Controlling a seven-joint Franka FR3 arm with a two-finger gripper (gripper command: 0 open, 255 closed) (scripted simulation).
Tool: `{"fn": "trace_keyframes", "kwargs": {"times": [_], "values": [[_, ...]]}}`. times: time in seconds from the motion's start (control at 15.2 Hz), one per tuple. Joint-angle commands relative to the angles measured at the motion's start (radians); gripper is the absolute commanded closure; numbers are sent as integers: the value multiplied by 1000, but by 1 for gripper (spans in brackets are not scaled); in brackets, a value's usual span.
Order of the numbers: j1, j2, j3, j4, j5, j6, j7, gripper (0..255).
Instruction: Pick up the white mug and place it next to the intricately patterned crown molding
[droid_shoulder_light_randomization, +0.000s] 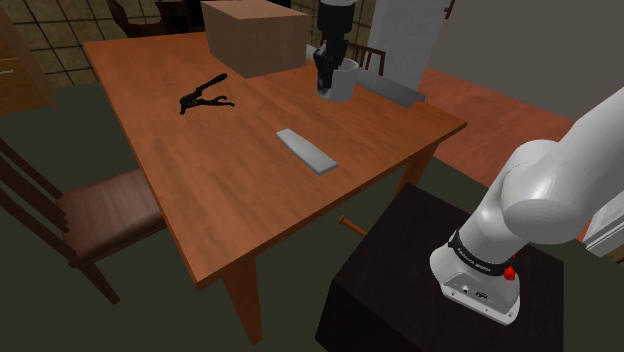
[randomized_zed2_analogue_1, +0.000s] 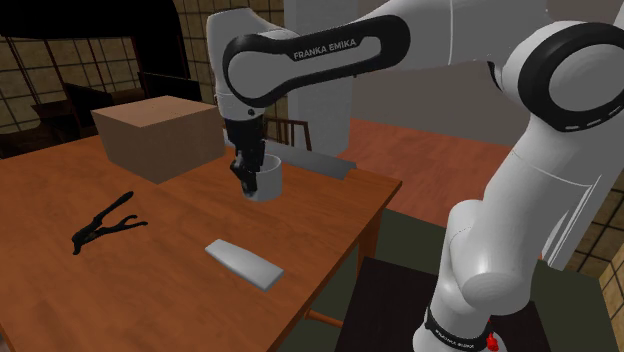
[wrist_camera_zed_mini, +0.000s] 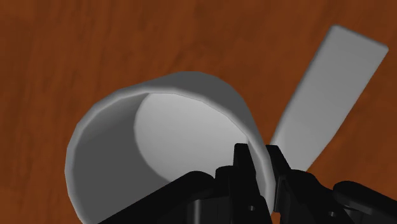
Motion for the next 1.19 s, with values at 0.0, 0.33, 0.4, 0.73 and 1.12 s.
{"fn": "trace_keyframes", "kwargs": {"times": [0.0,0.33,0.4,0.73,1.12], "values": [[0,1,0,30,0,-29,-2,255],[-15,54,-23,119,-5,-63,-40,255],[-23,81,-34,148,-6,-64,-59,255],[-62,226,-84,313,-4,-79,-150,255],[-118,430,-130,572,20,-130,-254,255]]}}
